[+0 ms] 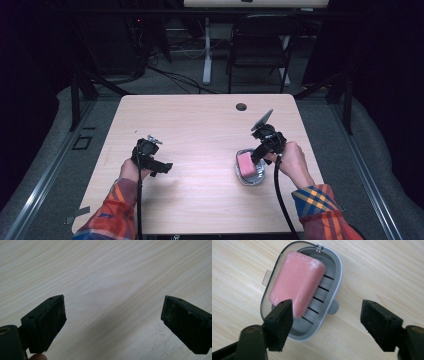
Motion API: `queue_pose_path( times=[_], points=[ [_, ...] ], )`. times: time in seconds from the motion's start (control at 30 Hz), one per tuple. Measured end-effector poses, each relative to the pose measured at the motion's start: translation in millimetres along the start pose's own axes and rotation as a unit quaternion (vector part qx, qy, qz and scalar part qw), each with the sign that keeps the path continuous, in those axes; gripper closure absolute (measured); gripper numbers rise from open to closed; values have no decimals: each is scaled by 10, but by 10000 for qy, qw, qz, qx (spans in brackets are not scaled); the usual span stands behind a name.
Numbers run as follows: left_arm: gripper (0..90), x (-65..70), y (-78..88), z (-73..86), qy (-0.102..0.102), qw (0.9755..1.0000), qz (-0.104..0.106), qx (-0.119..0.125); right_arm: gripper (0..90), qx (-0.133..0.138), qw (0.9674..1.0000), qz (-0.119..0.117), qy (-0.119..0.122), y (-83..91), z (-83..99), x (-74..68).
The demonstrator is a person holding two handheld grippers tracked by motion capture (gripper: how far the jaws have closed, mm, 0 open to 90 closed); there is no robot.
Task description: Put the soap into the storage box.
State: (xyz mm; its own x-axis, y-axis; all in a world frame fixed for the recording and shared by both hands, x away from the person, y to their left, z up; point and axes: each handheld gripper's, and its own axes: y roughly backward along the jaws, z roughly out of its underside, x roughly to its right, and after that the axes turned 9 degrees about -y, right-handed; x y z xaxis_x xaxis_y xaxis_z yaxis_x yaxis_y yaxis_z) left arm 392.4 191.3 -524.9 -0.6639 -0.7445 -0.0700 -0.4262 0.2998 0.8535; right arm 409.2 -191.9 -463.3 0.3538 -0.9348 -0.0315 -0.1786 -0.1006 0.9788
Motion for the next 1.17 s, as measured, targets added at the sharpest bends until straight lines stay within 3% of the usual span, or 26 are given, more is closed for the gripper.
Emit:
queue_pose_path(
  times=[0.17,0.43,0.47,0.67,0.8,0.93,0.97,1.03,1.17],
  points=[
    [56,4,-2,0,-1,10000,-15,0,166,50,9999,3,134,81,85,112],
    [56,10,-7,-3,-15,10000,-24,-6,76,530,9983,251,49,199,271,364],
    [56,12,-5,-5,-19,10000,-7,-6,71,661,9976,220,-51,192,309,401],
    [56,25,-17,-11,-62,10000,-10,-44,9,553,9979,345,-49,140,525,661],
    [56,16,-20,-7,-63,10000,0,-76,17,735,9960,509,26,65,695,783],
    [56,18,-31,-6,-55,9999,-13,-112,6,775,9964,333,-3,-45,852,898],
    [56,22,-33,-8,-77,9999,-34,-117,6,948,9950,280,-106,-94,904,915],
    [56,29,-33,-17,-95,9999,-17,-131,6,765,9967,248,-119,-117,929,952],
    [56,31,-38,-18,-101,9998,-9,-145,3,805,9966,162,-23,-176,960,941]
  ],
)
